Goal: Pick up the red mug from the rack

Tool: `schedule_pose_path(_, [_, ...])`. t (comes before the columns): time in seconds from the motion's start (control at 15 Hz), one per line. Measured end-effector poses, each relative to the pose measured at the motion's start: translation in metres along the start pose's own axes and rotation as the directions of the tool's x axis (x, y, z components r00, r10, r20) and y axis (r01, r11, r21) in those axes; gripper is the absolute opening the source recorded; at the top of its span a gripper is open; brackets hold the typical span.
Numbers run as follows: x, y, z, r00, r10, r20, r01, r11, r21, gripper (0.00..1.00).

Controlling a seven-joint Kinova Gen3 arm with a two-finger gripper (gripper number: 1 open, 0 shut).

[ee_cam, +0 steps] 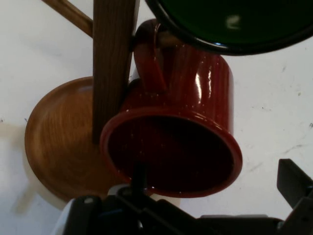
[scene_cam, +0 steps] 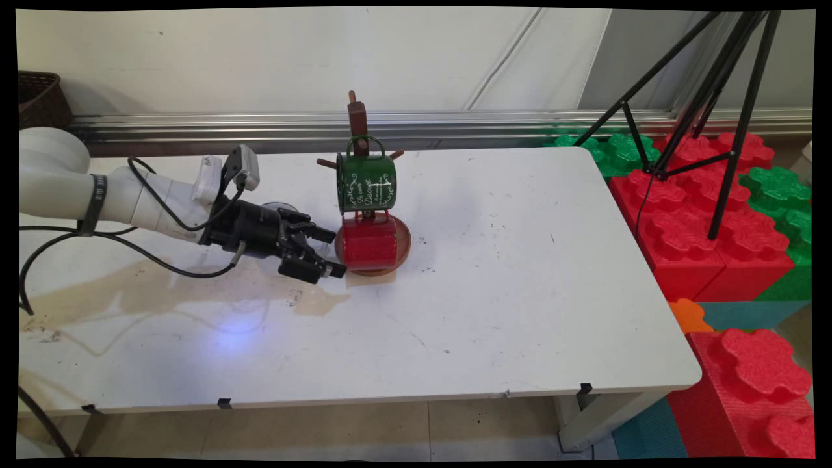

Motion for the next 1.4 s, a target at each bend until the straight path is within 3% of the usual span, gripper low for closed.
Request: schedule_pose_path(1.4, [-0.004,-0.004,0.016,0.999,-0.023,-0.045,0.024,0.999,0.022,1.00])
